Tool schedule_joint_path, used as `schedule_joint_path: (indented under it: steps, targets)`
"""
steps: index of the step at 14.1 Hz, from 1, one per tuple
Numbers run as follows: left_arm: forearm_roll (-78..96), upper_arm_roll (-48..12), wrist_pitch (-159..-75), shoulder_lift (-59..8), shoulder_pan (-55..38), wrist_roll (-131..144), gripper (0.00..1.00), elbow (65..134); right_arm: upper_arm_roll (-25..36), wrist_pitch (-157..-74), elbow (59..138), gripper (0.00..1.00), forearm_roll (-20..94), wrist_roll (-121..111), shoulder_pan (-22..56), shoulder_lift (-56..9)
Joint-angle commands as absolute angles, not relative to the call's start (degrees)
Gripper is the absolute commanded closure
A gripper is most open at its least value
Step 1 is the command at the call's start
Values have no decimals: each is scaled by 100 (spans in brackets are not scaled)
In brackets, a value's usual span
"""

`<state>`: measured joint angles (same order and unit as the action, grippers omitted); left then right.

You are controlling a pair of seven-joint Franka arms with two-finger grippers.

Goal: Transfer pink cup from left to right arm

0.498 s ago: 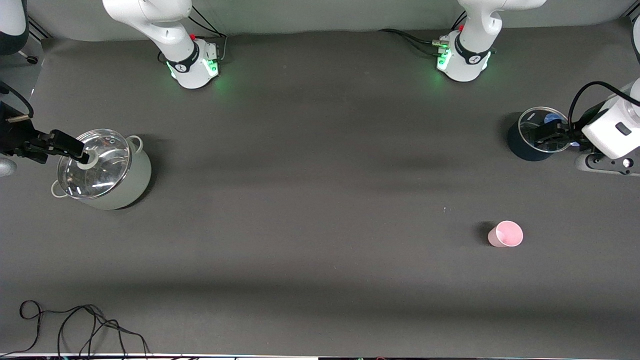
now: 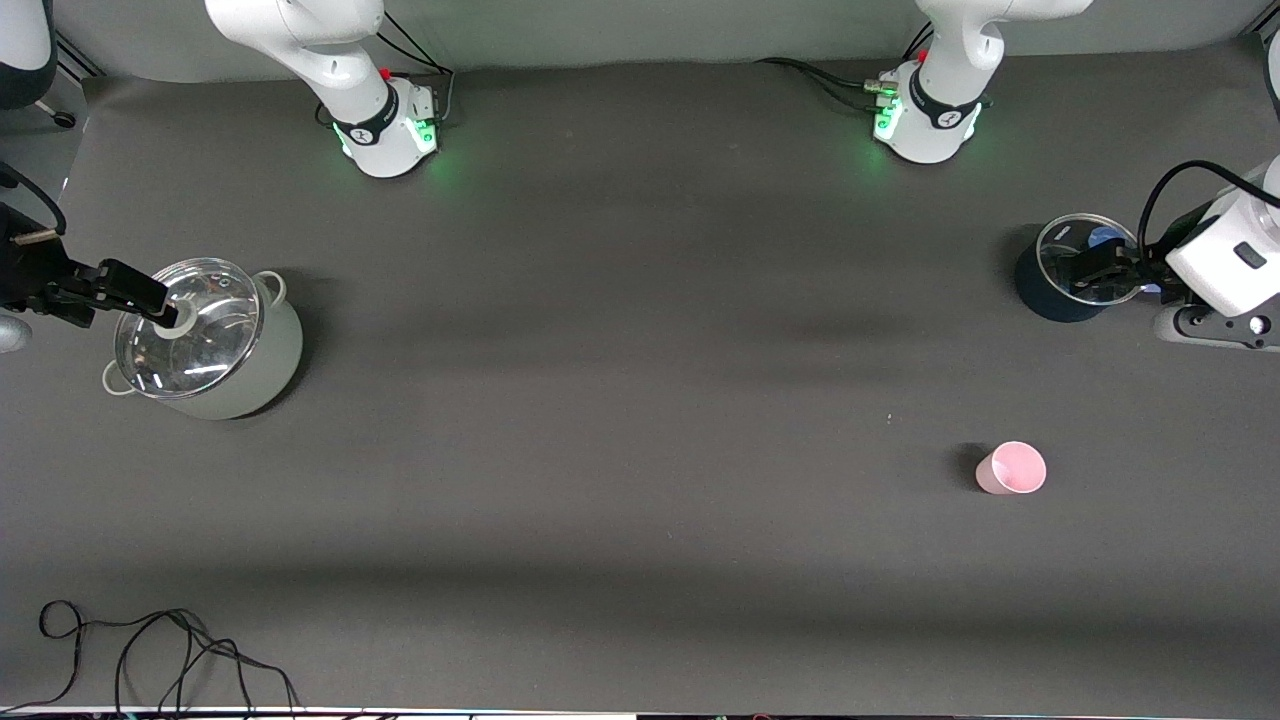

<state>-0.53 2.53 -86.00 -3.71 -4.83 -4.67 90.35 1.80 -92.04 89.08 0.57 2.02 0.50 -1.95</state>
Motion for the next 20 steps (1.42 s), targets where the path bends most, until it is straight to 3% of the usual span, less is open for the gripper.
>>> schedule_joint_path:
  steps: [1, 10, 20]
  targets:
    - [-70, 290, -8578, -527, -510, -553, 0, 8772, 185, -9141, 8780, 0, 26, 97, 70, -272]
    - [464, 273, -8613, -1589, 139, -3274, 0, 7393, 185, -9114, 8798, 0, 44, 114, 70, -272]
    - [3040, 255, -9043, -3074, 2002, -7959, 0, 7365, 150, -9105, 8807, 0, 44, 404, 79, -264]
